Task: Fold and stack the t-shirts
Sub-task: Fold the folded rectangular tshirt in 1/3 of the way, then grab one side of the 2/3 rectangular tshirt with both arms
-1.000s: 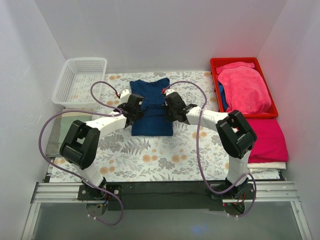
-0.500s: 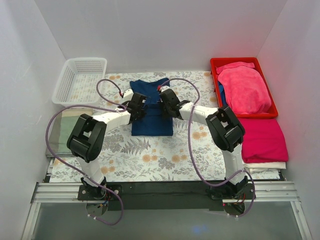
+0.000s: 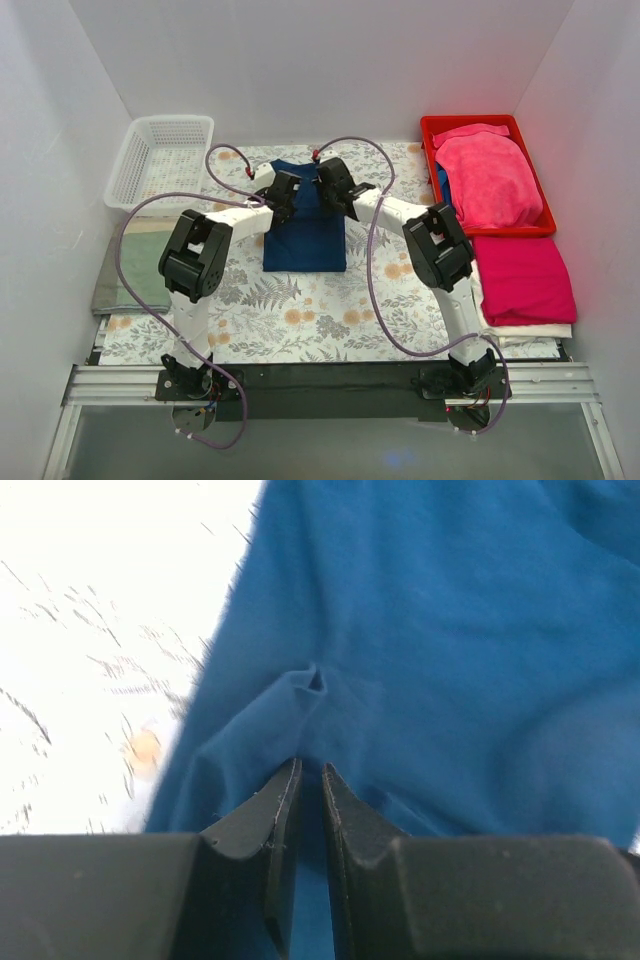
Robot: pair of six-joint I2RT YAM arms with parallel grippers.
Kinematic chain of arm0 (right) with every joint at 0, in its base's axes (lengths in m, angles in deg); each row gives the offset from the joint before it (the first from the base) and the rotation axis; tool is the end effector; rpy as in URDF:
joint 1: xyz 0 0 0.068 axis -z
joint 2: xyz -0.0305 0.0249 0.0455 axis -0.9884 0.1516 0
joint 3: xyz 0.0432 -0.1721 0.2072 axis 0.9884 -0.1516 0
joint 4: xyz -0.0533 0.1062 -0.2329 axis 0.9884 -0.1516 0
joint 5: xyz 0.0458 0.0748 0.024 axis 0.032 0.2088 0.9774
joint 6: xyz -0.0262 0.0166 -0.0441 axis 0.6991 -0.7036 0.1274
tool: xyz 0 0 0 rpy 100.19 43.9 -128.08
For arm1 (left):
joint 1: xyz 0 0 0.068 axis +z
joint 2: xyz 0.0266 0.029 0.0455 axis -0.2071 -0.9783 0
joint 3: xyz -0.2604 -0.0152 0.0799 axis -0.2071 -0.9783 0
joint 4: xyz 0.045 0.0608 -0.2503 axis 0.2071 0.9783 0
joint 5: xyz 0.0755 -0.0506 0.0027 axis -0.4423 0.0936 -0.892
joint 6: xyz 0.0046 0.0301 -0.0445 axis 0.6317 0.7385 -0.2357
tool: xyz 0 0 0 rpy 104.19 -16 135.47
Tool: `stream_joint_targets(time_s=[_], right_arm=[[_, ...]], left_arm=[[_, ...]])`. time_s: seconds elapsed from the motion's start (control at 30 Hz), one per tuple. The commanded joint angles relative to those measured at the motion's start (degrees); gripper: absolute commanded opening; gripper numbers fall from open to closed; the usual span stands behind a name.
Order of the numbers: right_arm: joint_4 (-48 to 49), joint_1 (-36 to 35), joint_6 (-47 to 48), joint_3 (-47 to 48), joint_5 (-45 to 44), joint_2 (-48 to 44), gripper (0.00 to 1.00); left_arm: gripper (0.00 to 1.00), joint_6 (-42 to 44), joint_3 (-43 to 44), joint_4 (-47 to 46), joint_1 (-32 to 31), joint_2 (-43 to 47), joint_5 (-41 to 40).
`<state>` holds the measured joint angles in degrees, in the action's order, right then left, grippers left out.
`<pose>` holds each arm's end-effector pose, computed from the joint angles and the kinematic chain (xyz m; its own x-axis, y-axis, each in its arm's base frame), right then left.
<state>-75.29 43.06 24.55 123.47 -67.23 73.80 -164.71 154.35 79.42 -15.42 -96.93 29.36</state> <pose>0.3978 0.3020 0.1850 -0.5598 -0.1989 -0.8044 -0.3427 0.9394 0.0062 0.3869 -0.1807 0.1662 -0.2125 -0.8624 -0.4596 -0.6449 0.4771 -0.5971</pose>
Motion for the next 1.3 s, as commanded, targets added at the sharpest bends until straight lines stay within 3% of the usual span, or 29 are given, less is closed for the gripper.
stream_joint_targets(time_s=[0.0,0.33,0.57,0.73,0.87,1.0,1.13,1.27], right_arm=[[-0.1,2.6,2.7,7.6,-2.3,3.8,0.24],[-2.0,6.7,4.6,15.9,-2.5,8.0,0.24],[-3.4,7.3,4.0,6.0,-4.0,-2.0,0.27],[-3.5,7.3,2.1,-7.7,-0.1,-12.4,0.32],[-2.9,7.2,0.2,-18.0,7.4,-22.2,0.34],[-0.6,6.2,-1.3,-27.4,15.9,-28.6,0.35],[3.5,5.8,-2.7,-35.7,20.5,-33.0,0.36],[7.6,5.3,-4.2,-42.9,22.9,-35.8,0.36]], left_arm=[[0.13,0.9,3.1,-3.1,2.3,-0.8,-5.8],[0.16,8.8,6.3,-18.1,3.7,1.0,-8.9],[0.23,8.5,8.2,-8.4,3.9,3.6,-7.7],[0.45,4.6,-8.1,-3.1,4.0,18.5,-4.7],[0.56,3.1,-19.2,-1.6,4.0,29.0,4.5],[0.58,1.2,-26.8,-0.1,4.2,36.2,13.6],[0.59,0.4,-35.1,-6.0,4.3,42.3,23.3],[0.59,0.1,-42.6,-11.2,4.3,45.9,26.0]])
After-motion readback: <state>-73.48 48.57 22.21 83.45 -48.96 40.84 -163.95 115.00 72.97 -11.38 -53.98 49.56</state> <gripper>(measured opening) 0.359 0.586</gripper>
